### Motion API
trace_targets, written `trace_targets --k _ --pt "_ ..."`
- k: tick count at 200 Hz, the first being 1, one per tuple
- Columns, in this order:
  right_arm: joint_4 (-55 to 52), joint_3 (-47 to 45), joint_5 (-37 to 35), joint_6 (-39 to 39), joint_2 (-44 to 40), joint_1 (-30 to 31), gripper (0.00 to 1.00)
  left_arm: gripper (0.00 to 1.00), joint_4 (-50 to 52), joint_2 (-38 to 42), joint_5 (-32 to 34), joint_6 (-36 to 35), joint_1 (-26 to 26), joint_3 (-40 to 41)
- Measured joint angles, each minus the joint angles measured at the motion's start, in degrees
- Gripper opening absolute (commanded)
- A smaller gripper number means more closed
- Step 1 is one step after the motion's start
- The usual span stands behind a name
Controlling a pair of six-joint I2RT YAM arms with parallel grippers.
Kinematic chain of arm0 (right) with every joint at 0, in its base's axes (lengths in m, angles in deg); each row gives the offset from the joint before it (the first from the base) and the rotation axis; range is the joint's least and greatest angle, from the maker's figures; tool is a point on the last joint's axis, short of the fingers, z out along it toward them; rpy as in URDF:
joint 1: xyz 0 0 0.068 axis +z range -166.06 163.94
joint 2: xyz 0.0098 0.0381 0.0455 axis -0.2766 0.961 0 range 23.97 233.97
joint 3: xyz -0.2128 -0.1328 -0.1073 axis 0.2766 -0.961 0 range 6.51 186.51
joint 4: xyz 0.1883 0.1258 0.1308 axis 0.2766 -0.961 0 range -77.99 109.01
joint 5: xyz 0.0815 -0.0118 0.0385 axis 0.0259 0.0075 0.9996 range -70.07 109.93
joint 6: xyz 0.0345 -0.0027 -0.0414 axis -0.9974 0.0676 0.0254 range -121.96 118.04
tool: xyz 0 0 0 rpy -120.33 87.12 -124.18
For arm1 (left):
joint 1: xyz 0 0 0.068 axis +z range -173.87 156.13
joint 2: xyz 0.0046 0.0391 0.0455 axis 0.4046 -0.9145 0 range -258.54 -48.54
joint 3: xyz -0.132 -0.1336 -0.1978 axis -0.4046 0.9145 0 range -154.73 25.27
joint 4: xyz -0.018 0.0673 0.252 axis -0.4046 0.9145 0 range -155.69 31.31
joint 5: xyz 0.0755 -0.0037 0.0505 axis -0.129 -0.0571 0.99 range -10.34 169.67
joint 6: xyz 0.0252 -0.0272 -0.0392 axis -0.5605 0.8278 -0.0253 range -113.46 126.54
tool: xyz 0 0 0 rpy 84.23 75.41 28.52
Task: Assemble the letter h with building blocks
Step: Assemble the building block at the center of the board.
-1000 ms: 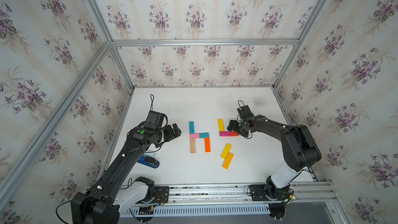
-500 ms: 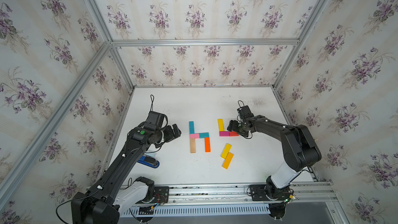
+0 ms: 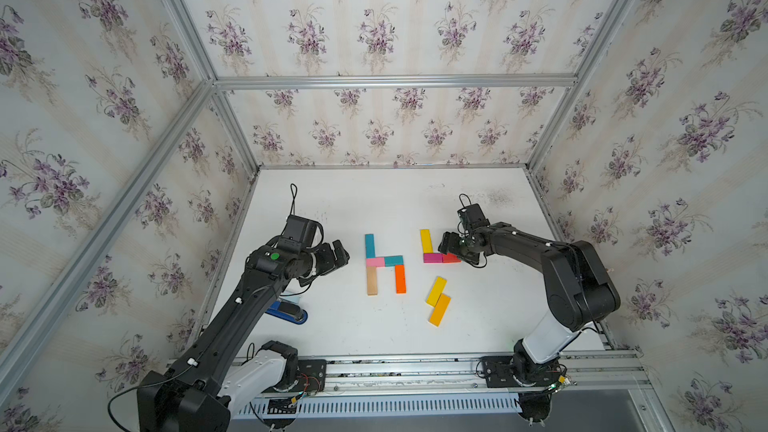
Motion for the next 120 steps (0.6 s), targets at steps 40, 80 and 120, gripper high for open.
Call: trace_targets --k 40,80,120 --pt "0.0 0.0 0.46 0.0 -0.2 0.0 0.83 1.0 0.0 0.02 0.0 0.0 0.0 0.09" --pt "-0.02 -0.04 0.63 0.0 -0.5 0.0 0.83 1.0 -0.02 0.22 -0.02 0.0 0.0 0.42" --pt "-1.64 0.81 -2.34 0.0 -1.55 0.0 0.84 1.0 -0.02 0.37 -0.02 0.0 0.0 0.42"
